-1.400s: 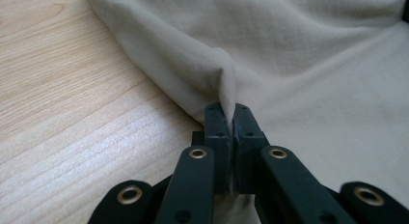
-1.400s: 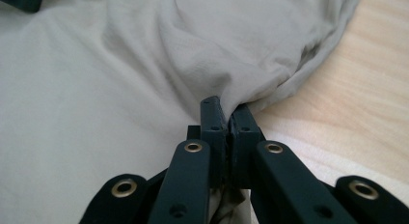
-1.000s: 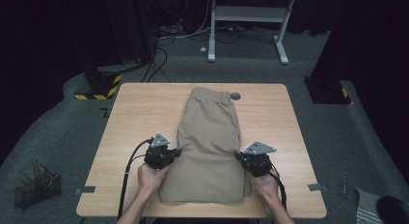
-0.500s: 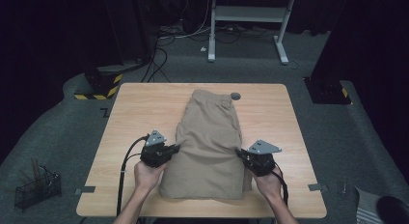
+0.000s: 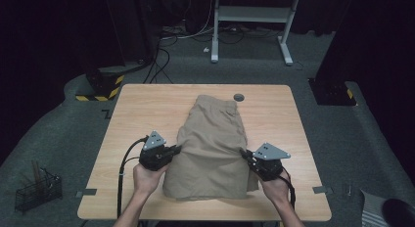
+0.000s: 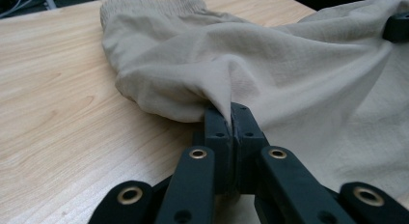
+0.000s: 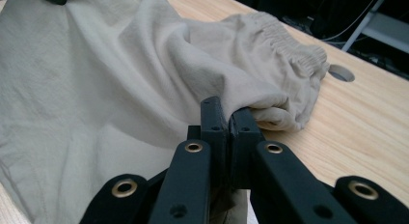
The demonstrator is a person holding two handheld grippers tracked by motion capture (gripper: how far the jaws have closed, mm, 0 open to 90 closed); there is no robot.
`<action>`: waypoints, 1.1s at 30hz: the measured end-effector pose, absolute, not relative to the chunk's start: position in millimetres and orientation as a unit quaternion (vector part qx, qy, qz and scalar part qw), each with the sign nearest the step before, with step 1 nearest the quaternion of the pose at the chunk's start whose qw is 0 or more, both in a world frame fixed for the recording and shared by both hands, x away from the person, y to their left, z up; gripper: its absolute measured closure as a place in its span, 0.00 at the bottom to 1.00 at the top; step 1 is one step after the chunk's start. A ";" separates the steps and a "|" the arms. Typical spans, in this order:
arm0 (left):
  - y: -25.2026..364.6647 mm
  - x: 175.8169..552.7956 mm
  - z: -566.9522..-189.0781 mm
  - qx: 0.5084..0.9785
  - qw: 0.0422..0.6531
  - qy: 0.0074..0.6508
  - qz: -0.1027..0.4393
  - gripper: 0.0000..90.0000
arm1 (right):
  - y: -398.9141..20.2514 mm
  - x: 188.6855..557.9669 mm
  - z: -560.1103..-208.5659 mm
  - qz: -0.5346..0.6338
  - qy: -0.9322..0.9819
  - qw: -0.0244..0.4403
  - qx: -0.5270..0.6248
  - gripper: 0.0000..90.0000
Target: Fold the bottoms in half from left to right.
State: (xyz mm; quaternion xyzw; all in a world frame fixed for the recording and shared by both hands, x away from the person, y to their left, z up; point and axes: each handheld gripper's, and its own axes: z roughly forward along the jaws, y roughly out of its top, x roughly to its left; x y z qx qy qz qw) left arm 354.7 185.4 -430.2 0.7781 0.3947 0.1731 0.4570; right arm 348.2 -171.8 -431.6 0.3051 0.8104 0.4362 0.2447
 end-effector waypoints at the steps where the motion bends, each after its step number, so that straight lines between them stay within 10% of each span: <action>1: 185.4 353.2 -428.7 0.777 0.460 0.394 0.172 0.97 | -172.1 346.9 -430.5 0.438 0.809 0.245 0.305 0.97; 16: 190.8 329.4 -362.7 0.752 0.518 0.351 0.206 0.97 | -175.7 310.4 -368.6 0.489 0.781 0.292 0.255 0.97; 33: 177.4 442.7 -405.2 0.766 0.452 0.420 0.181 0.97 | -171.5 413.0 -414.8 0.455 0.774 0.258 0.356 0.97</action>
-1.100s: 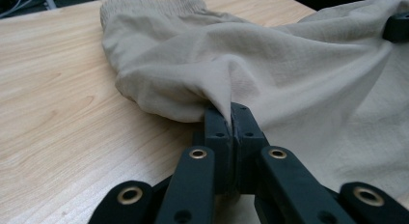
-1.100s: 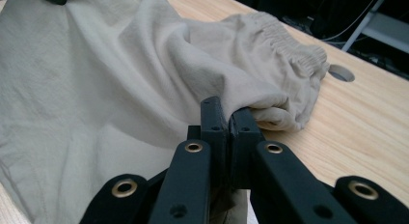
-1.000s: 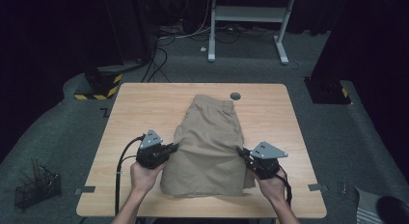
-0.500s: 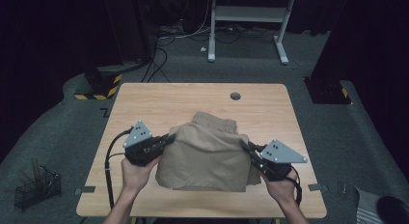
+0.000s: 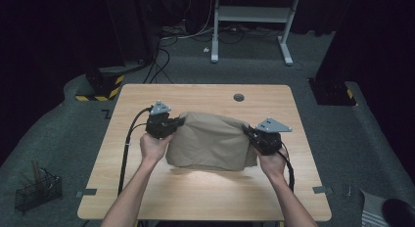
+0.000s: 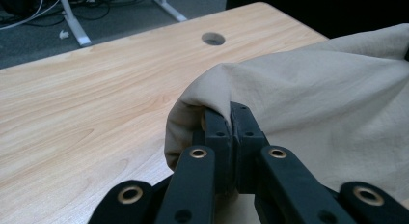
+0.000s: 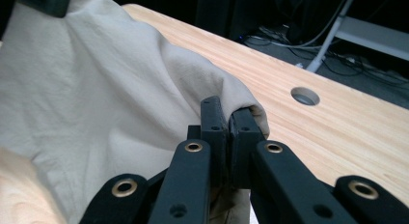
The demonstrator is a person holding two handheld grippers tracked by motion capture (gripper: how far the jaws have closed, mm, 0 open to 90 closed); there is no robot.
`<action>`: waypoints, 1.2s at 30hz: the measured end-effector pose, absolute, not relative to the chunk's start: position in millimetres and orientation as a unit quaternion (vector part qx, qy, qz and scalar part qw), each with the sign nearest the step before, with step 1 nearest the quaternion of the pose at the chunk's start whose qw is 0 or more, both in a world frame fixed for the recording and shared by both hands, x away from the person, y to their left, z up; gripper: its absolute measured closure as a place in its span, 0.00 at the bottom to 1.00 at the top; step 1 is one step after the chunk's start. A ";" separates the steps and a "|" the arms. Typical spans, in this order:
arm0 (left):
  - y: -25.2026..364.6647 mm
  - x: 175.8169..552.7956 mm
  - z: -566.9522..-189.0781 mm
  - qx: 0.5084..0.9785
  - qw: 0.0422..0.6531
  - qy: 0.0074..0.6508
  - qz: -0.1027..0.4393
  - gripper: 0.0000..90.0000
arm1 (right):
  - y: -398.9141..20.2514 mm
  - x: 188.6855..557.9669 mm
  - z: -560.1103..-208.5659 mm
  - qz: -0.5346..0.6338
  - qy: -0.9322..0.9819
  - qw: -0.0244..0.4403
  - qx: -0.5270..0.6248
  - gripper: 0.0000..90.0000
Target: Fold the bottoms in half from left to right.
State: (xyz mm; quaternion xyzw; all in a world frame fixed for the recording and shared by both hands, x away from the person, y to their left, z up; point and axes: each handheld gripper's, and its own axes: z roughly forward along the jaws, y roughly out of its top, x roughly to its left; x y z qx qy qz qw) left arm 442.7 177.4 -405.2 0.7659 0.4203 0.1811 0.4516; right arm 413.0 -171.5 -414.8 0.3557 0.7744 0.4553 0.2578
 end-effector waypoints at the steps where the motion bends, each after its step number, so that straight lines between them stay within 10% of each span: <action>1: 176.7 444.9 -407.1 0.766 0.450 0.422 0.182 0.97 | -170.8 415.2 -417.4 0.453 0.774 0.260 0.358 0.97; 36: 154.0 494.0 -457.1 0.788 0.388 0.447 0.170 0.97 | -169.5 467.0 -470.6 0.390 0.781 0.246 0.421 0.97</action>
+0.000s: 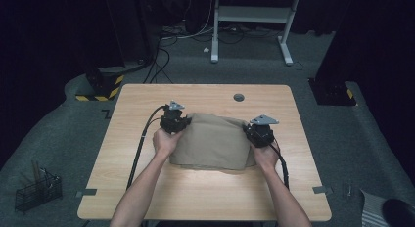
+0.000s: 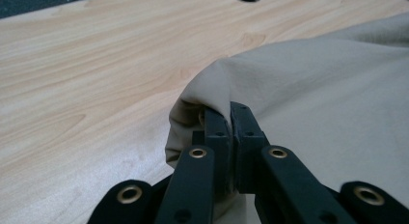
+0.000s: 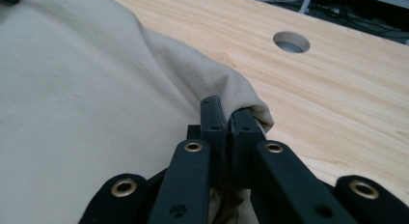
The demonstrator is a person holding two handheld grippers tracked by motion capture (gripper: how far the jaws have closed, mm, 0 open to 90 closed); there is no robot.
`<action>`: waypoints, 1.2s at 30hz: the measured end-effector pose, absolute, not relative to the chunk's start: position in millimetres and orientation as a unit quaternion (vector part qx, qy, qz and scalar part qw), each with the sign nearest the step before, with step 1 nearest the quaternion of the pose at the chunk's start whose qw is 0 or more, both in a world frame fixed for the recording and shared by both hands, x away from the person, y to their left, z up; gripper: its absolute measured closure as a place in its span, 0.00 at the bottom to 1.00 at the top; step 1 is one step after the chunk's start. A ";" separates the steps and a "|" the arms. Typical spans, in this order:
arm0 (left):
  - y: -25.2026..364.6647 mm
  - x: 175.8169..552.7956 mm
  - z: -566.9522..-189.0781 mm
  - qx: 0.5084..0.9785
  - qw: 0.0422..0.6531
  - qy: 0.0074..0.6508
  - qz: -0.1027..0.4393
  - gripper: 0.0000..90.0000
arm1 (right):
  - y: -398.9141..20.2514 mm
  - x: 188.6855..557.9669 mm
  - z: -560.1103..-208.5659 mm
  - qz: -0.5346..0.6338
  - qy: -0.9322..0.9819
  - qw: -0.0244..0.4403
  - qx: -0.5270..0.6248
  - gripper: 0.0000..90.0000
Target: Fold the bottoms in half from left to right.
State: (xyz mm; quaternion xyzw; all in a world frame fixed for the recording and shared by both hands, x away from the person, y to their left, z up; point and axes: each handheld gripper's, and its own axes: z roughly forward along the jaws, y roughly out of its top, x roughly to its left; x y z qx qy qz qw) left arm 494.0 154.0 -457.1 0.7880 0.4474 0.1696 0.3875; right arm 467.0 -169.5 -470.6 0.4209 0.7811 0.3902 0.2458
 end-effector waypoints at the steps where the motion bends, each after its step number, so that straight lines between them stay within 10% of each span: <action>1: 153.9 492.5 -458.2 0.790 0.385 0.447 0.169 0.97 | -170.1 467.0 -472.4 0.391 0.781 0.245 0.420 0.97; 36: 157.9 426.9 -494.3 0.807 0.370 0.440 0.132 0.97 | -172.5 420.4 -493.1 0.381 0.808 0.221 0.391 0.97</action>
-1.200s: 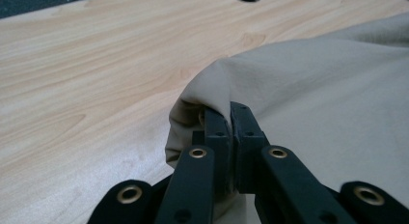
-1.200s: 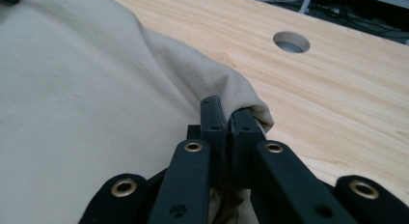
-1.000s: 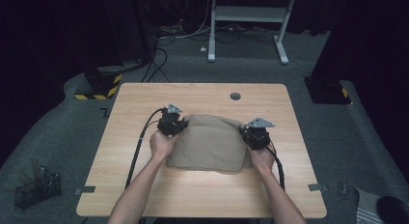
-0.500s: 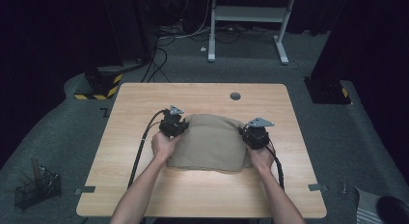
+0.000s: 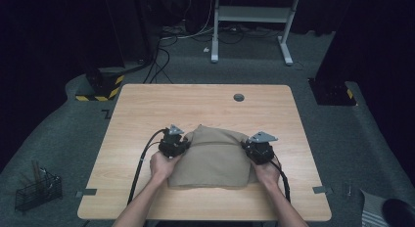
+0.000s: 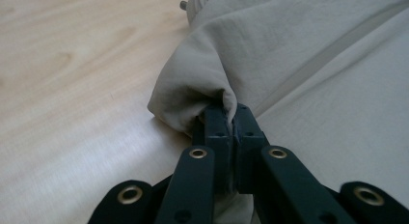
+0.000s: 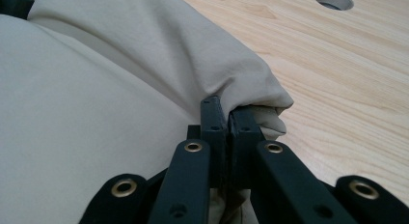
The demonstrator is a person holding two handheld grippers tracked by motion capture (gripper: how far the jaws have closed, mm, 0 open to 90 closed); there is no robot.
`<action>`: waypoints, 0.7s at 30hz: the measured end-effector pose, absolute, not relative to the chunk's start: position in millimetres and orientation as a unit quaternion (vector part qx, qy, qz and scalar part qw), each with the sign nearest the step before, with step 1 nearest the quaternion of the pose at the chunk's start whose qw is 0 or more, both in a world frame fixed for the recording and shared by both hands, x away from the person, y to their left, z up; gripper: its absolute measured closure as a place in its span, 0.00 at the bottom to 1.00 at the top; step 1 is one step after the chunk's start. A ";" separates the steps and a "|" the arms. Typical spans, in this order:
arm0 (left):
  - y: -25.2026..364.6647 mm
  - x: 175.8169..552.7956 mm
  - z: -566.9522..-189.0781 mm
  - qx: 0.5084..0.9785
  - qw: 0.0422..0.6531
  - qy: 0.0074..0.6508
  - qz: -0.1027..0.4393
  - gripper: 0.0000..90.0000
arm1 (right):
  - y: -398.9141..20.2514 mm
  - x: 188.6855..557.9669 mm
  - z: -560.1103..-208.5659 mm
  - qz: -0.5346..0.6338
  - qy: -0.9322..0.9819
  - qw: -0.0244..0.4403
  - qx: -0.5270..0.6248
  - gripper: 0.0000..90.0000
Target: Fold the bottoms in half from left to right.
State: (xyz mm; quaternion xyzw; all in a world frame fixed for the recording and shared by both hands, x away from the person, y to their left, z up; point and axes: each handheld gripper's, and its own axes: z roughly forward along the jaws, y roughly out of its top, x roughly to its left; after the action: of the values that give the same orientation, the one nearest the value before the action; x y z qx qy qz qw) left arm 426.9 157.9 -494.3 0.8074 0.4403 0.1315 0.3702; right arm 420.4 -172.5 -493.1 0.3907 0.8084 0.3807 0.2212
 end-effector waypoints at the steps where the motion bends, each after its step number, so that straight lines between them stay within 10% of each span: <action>1: 158.5 425.0 -491.2 0.806 0.374 0.439 0.135 0.97 | -173.4 416.5 -489.5 0.385 0.808 0.223 0.387 0.97; 21: 159.8 466.9 -470.0 0.774 0.412 0.453 0.158 0.95 | -180.3 444.8 -476.9 0.417 0.767 0.225 0.433 0.96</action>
State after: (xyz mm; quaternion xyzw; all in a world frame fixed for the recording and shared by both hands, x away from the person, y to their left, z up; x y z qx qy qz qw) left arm 466.9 159.8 -470.0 0.7745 0.4530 0.1581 0.4123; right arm 444.8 -180.3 -476.9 0.4331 0.7670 0.4165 0.2250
